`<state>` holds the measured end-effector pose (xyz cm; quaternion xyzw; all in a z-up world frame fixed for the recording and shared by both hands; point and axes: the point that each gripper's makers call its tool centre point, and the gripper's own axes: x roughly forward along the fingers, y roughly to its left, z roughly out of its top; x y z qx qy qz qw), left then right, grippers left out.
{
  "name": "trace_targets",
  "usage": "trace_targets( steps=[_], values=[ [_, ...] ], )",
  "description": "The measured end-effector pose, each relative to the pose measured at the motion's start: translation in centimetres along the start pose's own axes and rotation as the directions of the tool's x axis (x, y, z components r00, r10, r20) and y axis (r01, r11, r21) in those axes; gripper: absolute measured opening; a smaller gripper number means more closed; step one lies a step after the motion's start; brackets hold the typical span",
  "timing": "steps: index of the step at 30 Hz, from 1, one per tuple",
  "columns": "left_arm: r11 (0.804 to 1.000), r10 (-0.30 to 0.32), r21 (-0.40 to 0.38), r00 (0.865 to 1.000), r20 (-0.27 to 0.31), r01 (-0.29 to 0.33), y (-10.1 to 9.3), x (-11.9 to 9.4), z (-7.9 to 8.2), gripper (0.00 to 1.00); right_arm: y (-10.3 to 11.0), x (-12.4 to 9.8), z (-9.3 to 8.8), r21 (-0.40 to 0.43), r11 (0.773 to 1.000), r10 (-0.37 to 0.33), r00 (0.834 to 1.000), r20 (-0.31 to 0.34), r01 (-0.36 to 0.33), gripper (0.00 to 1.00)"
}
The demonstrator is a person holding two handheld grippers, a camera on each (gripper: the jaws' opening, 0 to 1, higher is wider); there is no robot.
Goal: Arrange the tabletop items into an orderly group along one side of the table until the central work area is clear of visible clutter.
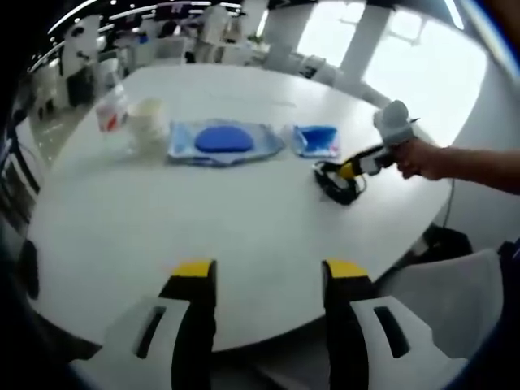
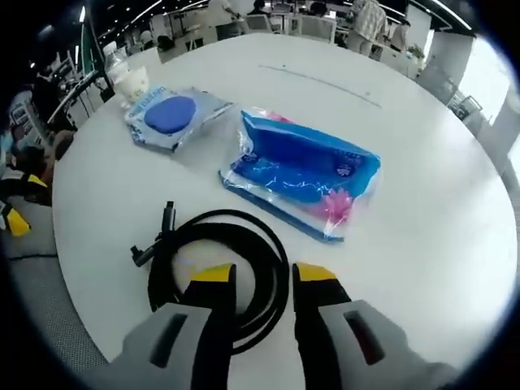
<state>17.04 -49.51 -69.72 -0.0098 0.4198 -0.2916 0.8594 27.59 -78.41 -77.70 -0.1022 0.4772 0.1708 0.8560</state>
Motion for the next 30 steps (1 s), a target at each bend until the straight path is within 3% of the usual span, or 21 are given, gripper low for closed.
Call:
trace_targets(
  steps=[7, 14, 19, 30],
  values=[
    [1.0, -0.004, 0.002, 1.0, -0.004, 0.004, -0.1, 0.0, -0.1, 0.5, -0.7, 0.5, -0.1, 0.019, 1.0, 0.002, 1.0, -0.003, -0.002, 0.16],
    [1.0, -0.004, -0.001, 1.0, -0.002, 0.004, -0.1, 0.0, -0.1, 0.5, 0.1, -0.2, -0.4, -0.011, 1.0, -0.001, 1.0, -0.014, 0.001, 0.11],
    [1.0, 0.001, 0.005, 1.0, -0.006, -0.001, -0.1, 0.0, -0.2, 0.5, 0.0, -0.2, -0.1, -0.015, 1.0, 0.004, 1.0, 0.017, -0.004, 0.1],
    [1.0, -0.003, 0.006, 1.0, -0.005, 0.003, -0.1, 0.0, -0.1, 0.5, 1.9, -1.6, 1.7, -0.028, 0.999, 0.017, 0.999, 0.049, -0.015, 0.09]
  ],
)
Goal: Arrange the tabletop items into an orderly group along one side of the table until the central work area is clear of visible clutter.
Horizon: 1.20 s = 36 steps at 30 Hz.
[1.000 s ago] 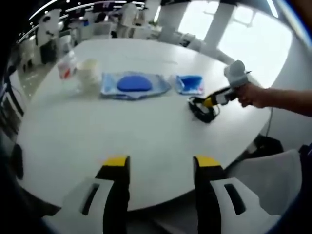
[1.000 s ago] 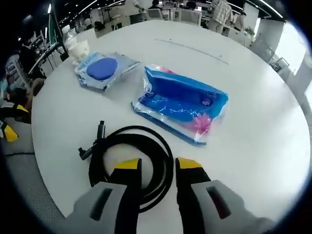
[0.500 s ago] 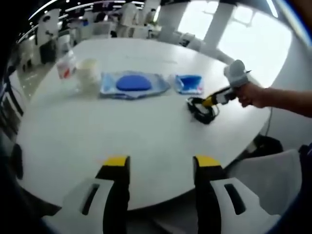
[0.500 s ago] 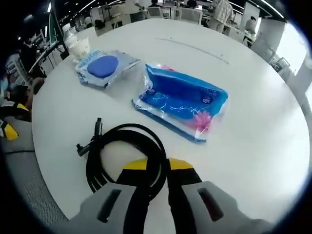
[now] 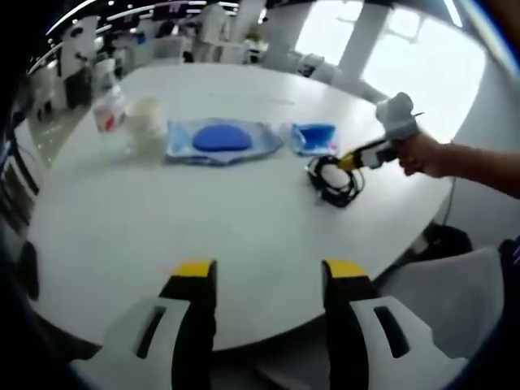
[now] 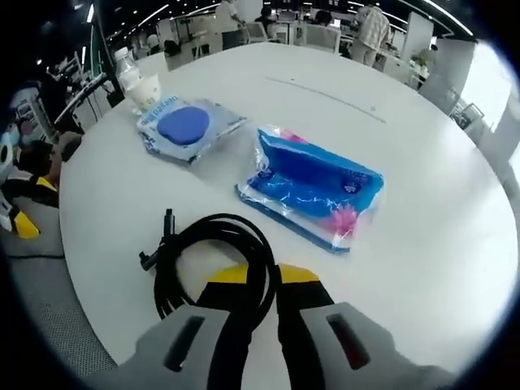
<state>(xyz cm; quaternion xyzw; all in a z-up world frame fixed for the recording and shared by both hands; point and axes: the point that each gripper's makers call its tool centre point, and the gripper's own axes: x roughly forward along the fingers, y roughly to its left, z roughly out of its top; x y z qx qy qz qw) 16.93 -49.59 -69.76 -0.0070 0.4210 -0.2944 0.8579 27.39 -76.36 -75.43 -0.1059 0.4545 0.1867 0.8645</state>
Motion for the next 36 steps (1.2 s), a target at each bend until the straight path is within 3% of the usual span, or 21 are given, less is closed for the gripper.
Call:
trace_targets(
  steps=[11, 20, 25, 30, 36],
  values=[
    [1.0, 0.001, -0.007, 1.0, 0.006, -0.001, 0.1, 0.0, 0.2, 0.49, 2.4, 0.6, 2.4, -0.04, 0.998, 0.039, 0.999, 0.011, -0.038, 0.09],
    [0.999, 0.015, -0.029, 1.0, 0.018, -0.014, 0.7, -0.2, 0.3, 0.49, 3.3, 2.6, 3.5, -0.05, 0.997, 0.065, 0.998, 0.003, -0.064, 0.09],
    [0.999, 0.018, -0.035, 1.0, 0.016, -0.018, 0.9, -0.2, 0.2, 0.49, 3.4, 3.8, 3.6, -0.058, 0.996, 0.071, 0.997, -0.015, -0.072, 0.09],
    [0.999, 0.027, -0.029, 1.0, 0.008, -0.027, 1.1, -0.1, 0.0, 0.49, 3.7, 4.5, 2.6, -0.042, 0.995, 0.086, 0.995, -0.053, -0.088, 0.09],
    [0.999, 0.046, -0.021, 0.999, 0.01, -0.046, 1.4, -0.2, 0.0, 0.49, 3.4, 5.1, 2.5, -0.015, 0.995, 0.098, 0.994, -0.039, -0.099, 0.1]
  ],
)
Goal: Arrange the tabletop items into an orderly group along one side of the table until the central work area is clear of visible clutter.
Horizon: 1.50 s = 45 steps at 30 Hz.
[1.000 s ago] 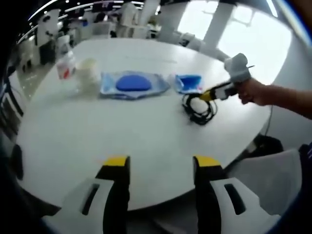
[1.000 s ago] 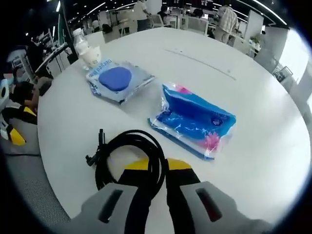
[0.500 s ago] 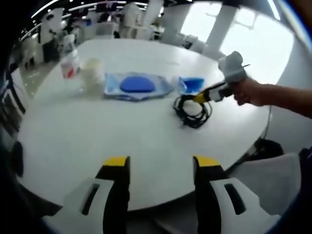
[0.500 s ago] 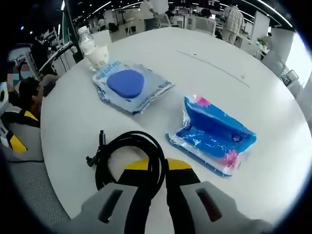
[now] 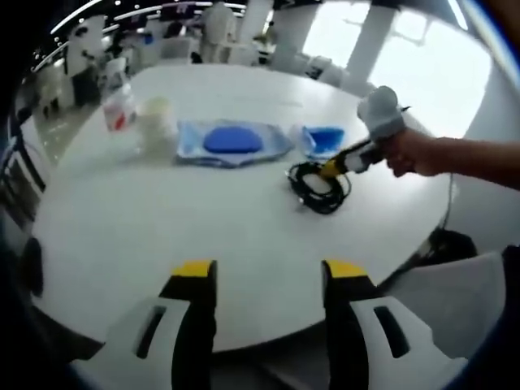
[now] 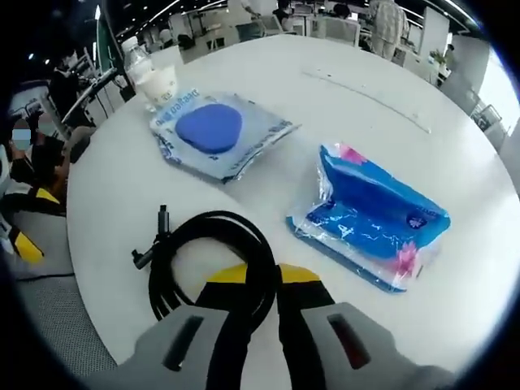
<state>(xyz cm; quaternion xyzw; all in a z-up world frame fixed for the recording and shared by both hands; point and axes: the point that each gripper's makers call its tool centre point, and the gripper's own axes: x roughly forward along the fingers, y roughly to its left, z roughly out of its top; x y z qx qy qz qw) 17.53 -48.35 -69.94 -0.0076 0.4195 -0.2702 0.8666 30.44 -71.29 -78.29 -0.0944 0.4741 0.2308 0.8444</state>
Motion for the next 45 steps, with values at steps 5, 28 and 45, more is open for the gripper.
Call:
trace_targets(
  steps=[5, 28, 45],
  values=[
    [1.0, 0.018, 0.015, 1.0, -0.026, -0.017, 0.3, 0.2, -0.5, 0.49, -0.3, 0.2, 0.1, 0.014, 1.0, 0.009, 1.0, 0.017, -0.01, 0.1],
    [1.0, 0.012, 0.022, 1.0, 0.002, -0.012, 0.2, 0.2, 0.3, 0.5, 1.4, -2.1, -0.2, 0.1, 0.995, -0.002, 1.0, 0.031, -0.001, 0.25],
    [0.998, -0.051, 0.022, 0.998, 0.024, 0.05, 1.2, 0.2, 2.4, 0.5, 0.8, -5.3, 0.6, 0.273, 0.961, -0.086, 0.981, 0.171, 0.037, 0.47]
  ],
)
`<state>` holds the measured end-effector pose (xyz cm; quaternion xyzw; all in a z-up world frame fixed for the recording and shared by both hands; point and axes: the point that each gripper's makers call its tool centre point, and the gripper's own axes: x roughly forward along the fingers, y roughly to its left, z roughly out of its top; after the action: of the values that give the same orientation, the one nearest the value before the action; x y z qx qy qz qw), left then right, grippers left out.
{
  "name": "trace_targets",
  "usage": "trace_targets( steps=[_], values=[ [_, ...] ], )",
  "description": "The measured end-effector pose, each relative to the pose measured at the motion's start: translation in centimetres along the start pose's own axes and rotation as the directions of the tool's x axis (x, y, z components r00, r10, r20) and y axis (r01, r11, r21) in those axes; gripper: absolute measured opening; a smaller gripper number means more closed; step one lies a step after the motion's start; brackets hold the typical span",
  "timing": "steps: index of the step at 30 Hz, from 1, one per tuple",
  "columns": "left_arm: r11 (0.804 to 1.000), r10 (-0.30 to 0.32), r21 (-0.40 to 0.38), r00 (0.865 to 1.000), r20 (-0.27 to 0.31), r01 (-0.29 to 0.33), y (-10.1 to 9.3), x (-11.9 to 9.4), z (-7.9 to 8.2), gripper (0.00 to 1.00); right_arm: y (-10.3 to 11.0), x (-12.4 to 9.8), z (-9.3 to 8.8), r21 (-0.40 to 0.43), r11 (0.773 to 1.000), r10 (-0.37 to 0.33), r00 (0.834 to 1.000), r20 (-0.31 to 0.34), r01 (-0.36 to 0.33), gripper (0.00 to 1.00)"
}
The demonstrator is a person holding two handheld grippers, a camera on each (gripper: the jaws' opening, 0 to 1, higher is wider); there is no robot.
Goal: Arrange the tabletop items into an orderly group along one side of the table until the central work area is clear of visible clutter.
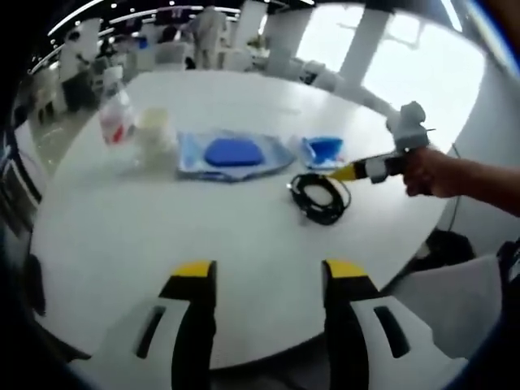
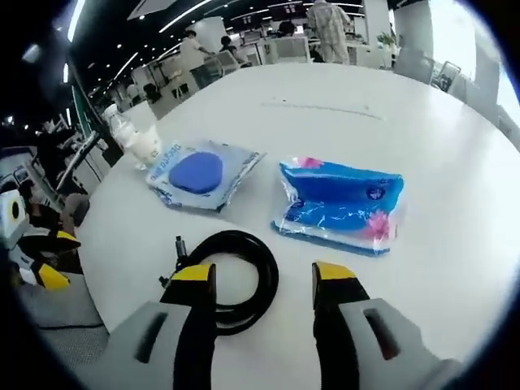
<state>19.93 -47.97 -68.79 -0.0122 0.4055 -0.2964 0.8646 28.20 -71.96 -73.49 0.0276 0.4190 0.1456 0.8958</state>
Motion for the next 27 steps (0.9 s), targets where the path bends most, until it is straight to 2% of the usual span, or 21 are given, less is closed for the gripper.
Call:
trace_targets(
  steps=[9, 12, 15, 17, 18, 20, 24, 27],
  values=[
    [0.999, -0.004, 0.048, 1.0, -0.001, 0.004, 2.0, -0.9, 0.9, 0.51, 1.0, -1.3, -0.1, 0.068, 0.998, -0.012, 1.0, 0.021, 0.011, 0.55],
    [0.999, 0.0, 0.044, 1.0, 0.004, 0.0, 2.9, -1.4, 0.9, 0.52, 1.8, -2.2, -0.3, 0.119, 0.993, -0.009, 1.0, 0.029, 0.005, 0.6],
    [0.999, -0.004, 0.032, 1.0, 0.008, 0.004, 3.2, -1.7, 0.8, 0.54, 3.0, -3.0, -0.3, 0.099, 0.995, -0.004, 0.999, 0.047, -0.001, 0.66],
    [0.999, -0.005, 0.049, 1.0, 0.016, 0.005, 3.3, -1.9, 0.8, 0.62, 3.5, -3.2, -0.6, 0.092, 0.996, -0.001, 0.999, 0.043, -0.003, 0.69],
    [0.997, -0.005, 0.075, 1.0, 0.019, 0.004, 3.4, -1.9, 0.8, 0.74, 3.8, -3.3, -0.8, 0.097, 0.995, 0.002, 0.999, 0.042, -0.006, 0.7],
    [0.996, -0.017, 0.084, 1.0, 0.009, 0.016, 3.3, -1.8, 0.6, 0.85, 4.3, -3.7, -1.1, 0.114, 0.993, 0.003, 0.999, 0.04, -0.008, 0.71],
    [0.997, -0.052, 0.064, 0.998, 0.018, 0.051, 2.7, -2.1, 0.7, 0.85, 5.5, -4.8, -1.8, 0.129, 0.992, 0.001, 0.998, 0.055, -0.008, 0.74],
    [0.994, -0.061, 0.093, 0.998, 0.023, 0.059, 2.5, -2.5, 1.0, 0.85, 6.1, -5.3, -2.5, 0.12, 0.993, -0.002, 0.999, 0.052, -0.004, 0.75]
  ],
)
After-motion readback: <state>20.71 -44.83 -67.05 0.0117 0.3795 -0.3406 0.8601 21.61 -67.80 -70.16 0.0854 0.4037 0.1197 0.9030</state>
